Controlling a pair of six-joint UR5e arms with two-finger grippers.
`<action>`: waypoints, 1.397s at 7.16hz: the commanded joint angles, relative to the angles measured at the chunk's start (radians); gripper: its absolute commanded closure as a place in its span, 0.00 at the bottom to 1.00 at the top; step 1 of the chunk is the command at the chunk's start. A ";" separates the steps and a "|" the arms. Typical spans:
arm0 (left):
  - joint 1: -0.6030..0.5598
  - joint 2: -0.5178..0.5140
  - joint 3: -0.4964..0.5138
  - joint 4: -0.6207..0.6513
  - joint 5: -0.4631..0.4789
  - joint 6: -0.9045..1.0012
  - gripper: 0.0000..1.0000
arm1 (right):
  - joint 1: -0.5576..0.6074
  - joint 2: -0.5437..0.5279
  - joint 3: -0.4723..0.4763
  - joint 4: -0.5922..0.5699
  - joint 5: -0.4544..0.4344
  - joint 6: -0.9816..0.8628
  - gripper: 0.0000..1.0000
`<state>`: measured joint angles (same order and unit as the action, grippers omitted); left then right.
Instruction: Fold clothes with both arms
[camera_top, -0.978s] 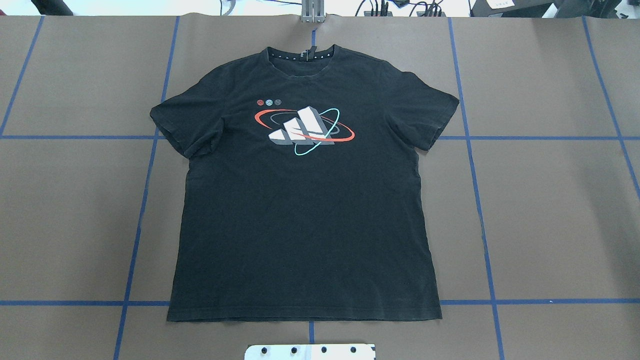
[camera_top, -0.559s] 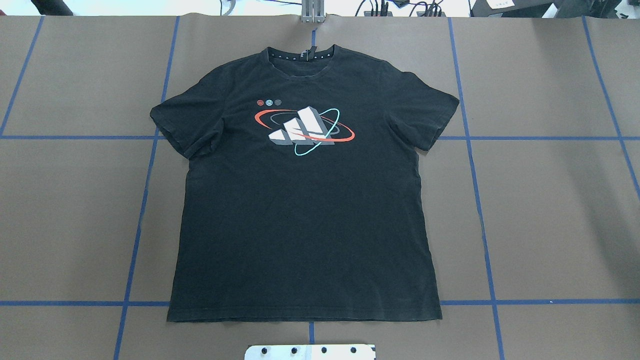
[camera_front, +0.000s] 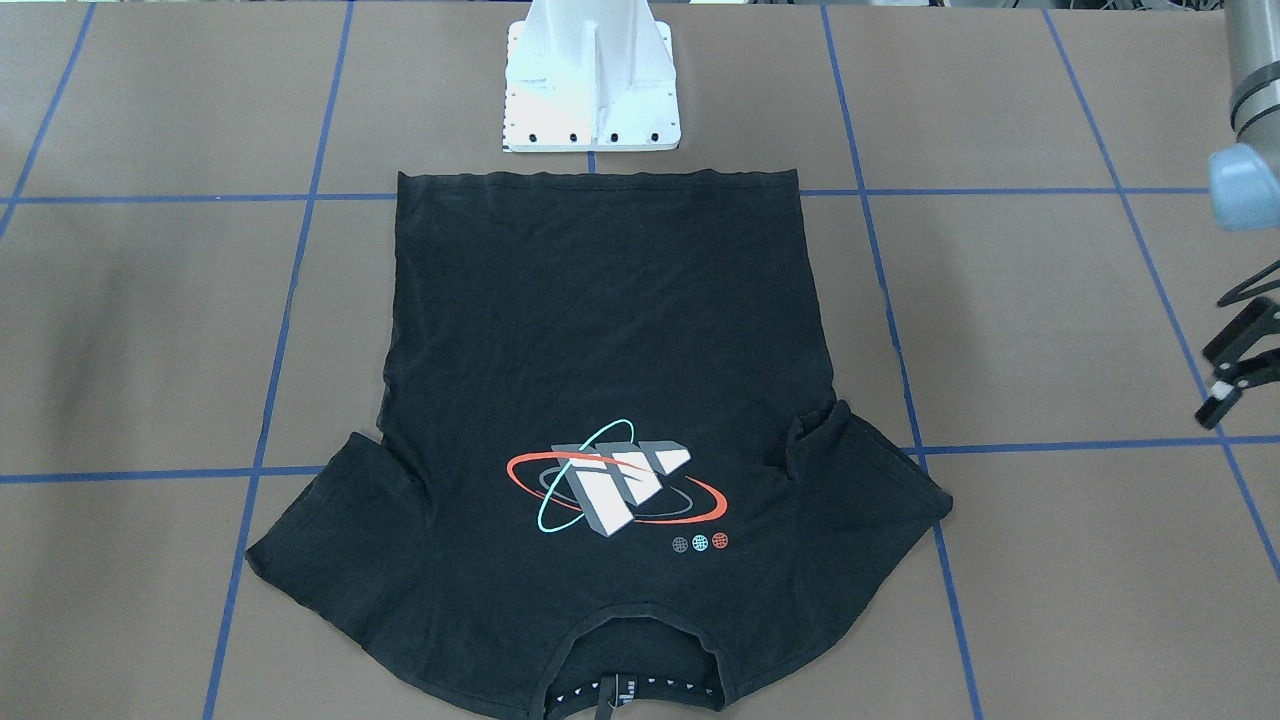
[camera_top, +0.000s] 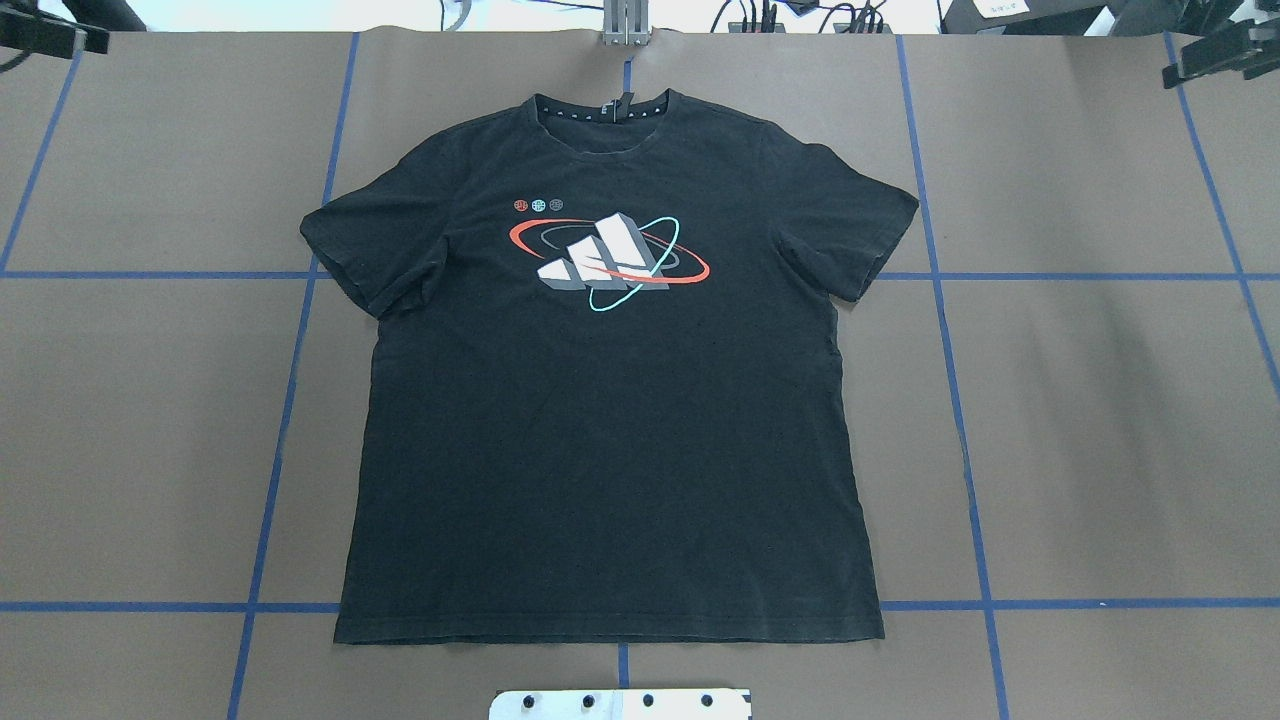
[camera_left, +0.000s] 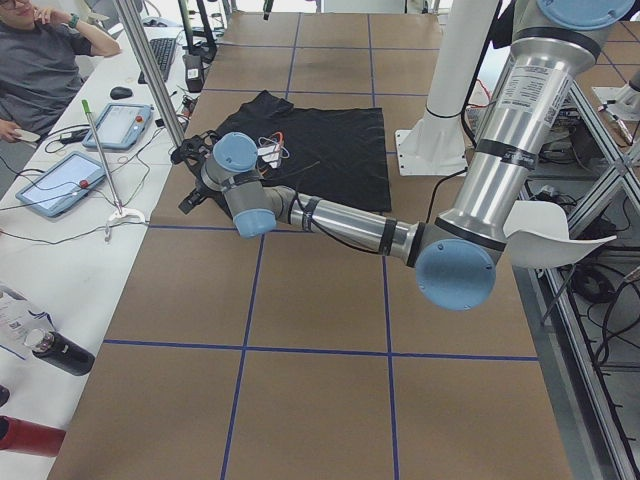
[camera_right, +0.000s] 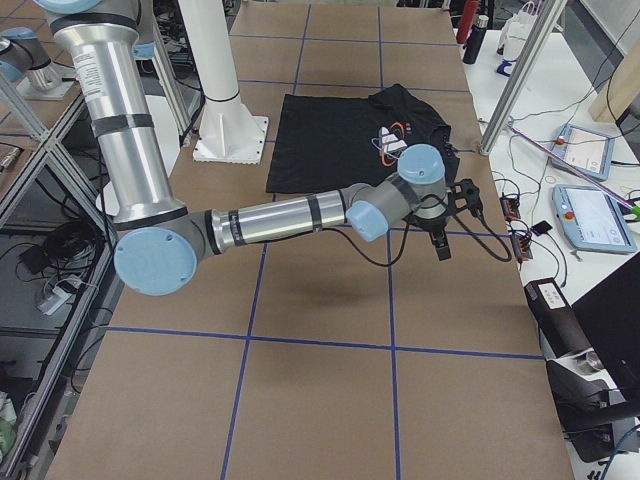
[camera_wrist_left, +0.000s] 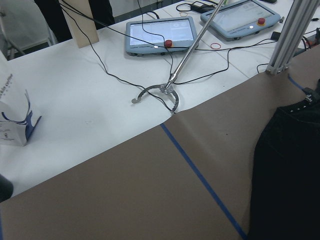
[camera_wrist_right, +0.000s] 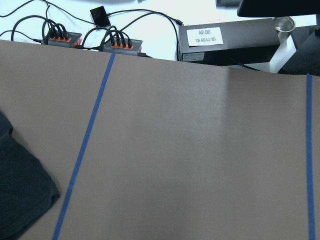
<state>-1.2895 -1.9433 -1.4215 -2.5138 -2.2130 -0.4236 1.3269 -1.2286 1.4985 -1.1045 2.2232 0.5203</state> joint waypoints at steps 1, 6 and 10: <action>0.067 -0.077 0.091 -0.023 0.093 -0.024 0.00 | -0.151 0.117 -0.050 0.015 -0.107 0.215 0.00; 0.159 -0.077 0.105 -0.082 0.197 -0.086 0.00 | -0.343 0.130 -0.305 0.385 -0.307 0.440 0.04; 0.159 -0.075 0.105 -0.082 0.197 -0.086 0.00 | -0.440 0.090 -0.282 0.380 -0.416 0.438 0.34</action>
<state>-1.1296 -2.0188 -1.3166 -2.5951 -2.0157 -0.5091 0.9048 -1.1355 1.2152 -0.7224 1.8226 0.9595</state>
